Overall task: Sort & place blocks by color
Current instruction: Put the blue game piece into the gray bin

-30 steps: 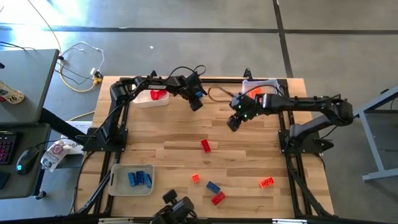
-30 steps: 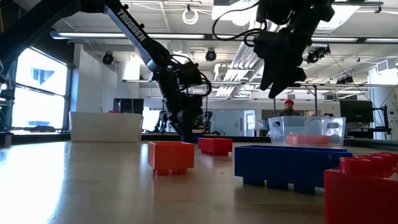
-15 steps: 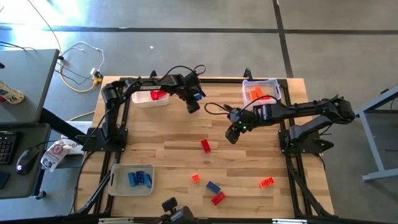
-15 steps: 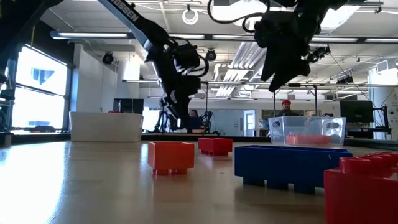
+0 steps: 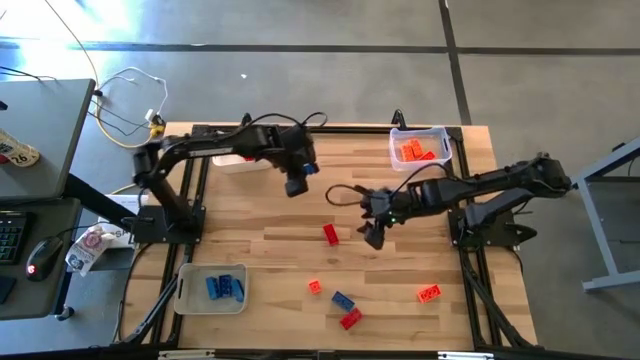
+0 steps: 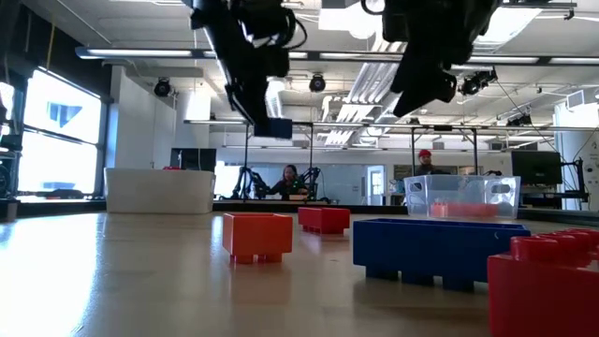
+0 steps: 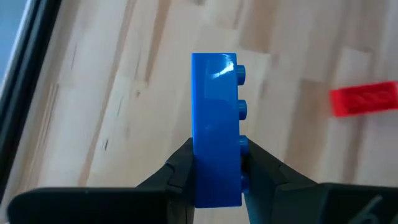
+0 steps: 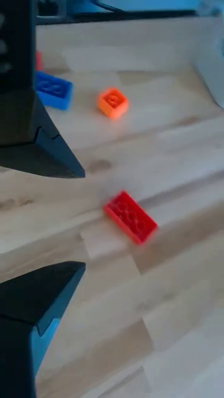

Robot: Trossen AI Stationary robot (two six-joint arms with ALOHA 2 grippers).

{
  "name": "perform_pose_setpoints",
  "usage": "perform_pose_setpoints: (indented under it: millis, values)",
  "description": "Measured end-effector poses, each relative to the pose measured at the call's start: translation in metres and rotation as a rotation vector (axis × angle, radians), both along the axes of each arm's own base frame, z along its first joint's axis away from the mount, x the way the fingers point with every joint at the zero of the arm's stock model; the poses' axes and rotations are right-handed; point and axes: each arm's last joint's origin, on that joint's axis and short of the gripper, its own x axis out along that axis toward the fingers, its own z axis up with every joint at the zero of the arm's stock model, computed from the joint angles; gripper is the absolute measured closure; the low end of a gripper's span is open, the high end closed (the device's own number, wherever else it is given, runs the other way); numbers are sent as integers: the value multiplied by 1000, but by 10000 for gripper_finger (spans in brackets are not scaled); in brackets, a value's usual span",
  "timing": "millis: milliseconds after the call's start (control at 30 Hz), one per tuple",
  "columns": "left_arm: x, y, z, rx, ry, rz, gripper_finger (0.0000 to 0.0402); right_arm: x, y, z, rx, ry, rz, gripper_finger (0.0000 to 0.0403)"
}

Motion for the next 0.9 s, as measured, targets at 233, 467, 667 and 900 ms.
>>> perform_pose_setpoints:
  millis: [233,467,667,900]
  values:
    - [-27,-39,28,-11,-38,-24,330,-4,25,0,66,16,151,187]
    - [-54,-71,37,-54,-64,4,330,-9,49,1,38,-5,319,187]
    - [-75,-96,33,-114,-55,44,331,-11,66,5,0,-77,437,187]
    - [-94,-127,27,-192,-10,76,330,-11,74,7,-7,-111,460,187]
